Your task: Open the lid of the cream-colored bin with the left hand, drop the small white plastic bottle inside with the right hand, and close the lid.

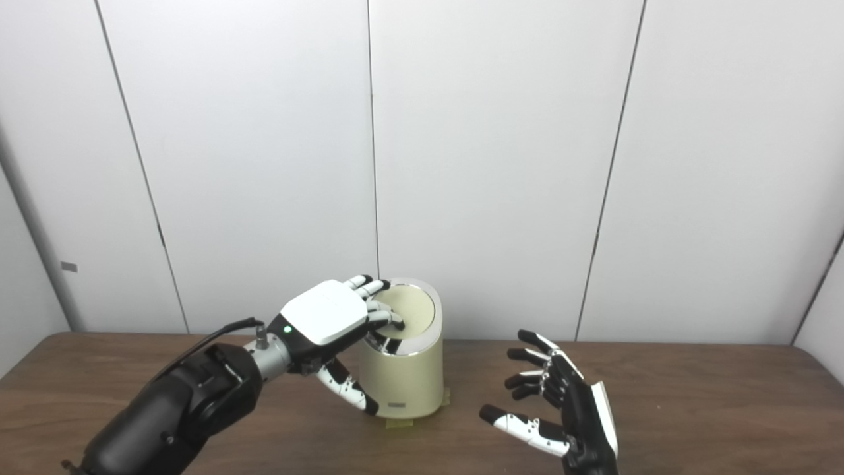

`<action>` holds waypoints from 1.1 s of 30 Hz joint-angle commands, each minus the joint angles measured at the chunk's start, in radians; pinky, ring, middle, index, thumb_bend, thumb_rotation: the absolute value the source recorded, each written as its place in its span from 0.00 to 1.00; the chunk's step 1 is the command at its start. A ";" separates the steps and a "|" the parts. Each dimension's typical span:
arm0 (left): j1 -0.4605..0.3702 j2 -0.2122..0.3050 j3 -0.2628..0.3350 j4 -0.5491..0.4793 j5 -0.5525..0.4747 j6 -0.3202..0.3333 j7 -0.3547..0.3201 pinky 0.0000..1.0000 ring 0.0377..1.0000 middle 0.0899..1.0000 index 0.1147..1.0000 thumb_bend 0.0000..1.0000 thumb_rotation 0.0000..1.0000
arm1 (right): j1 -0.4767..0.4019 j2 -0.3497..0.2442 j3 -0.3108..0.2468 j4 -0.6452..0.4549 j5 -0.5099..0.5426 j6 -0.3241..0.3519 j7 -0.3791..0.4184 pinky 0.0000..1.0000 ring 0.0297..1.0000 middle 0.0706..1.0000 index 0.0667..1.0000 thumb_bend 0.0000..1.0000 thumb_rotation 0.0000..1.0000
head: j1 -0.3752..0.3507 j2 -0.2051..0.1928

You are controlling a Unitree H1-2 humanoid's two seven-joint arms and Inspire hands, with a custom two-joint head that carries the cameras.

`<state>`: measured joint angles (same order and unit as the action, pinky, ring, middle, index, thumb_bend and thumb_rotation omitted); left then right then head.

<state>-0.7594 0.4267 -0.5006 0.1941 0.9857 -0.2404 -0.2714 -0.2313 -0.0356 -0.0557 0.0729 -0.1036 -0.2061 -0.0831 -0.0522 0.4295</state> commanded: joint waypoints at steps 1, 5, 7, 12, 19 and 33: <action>-0.013 -0.006 -0.036 0.004 0.028 0.000 -0.049 1.00 1.00 0.79 0.81 0.99 0.46 | -0.028 0.005 0.000 -0.037 0.009 -0.010 -0.007 0.44 0.51 0.68 0.76 0.74 0.19 | -0.001 0.001; -0.007 -0.004 -0.048 -0.005 0.032 0.005 -0.068 1.00 1.00 0.79 0.79 1.00 0.46 | -0.030 0.005 -0.002 -0.033 0.014 -0.016 -0.006 0.41 0.48 0.68 0.76 0.73 0.18 | -0.003 0.002; -0.005 -0.001 -0.048 -0.007 0.027 0.006 -0.069 1.00 1.00 0.79 0.79 1.00 0.45 | -0.030 0.004 -0.003 -0.032 0.014 -0.020 -0.006 0.40 0.48 0.68 0.76 0.73 0.17 | -0.003 0.002; 0.004 0.005 0.007 -0.034 -0.047 0.003 -0.031 1.00 0.99 0.79 0.80 0.95 0.47 | -0.028 0.002 -0.003 -0.030 0.016 -0.021 -0.005 0.41 0.49 0.68 0.76 0.73 0.19 | -0.002 0.002; 0.039 -0.039 0.184 -0.084 -0.213 0.015 0.103 1.00 0.99 0.83 0.82 0.87 0.44 | -0.029 -0.002 -0.007 -0.013 0.024 -0.029 -0.005 0.40 0.48 0.68 0.76 0.73 0.19 | 0.003 -0.001; 0.276 -0.202 0.531 -0.245 -0.786 0.152 0.156 0.64 0.81 0.83 0.83 0.71 0.21 | -0.029 -0.013 -0.009 -0.011 0.042 -0.019 0.003 0.41 0.47 0.69 0.76 0.72 0.16 | 0.014 0.000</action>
<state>-0.4685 0.2300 0.0031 -0.0117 0.2541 -0.0924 -0.1347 -0.2294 -0.0403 -0.0597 0.0822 -0.0702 -0.2009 -0.0812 -0.0368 0.4280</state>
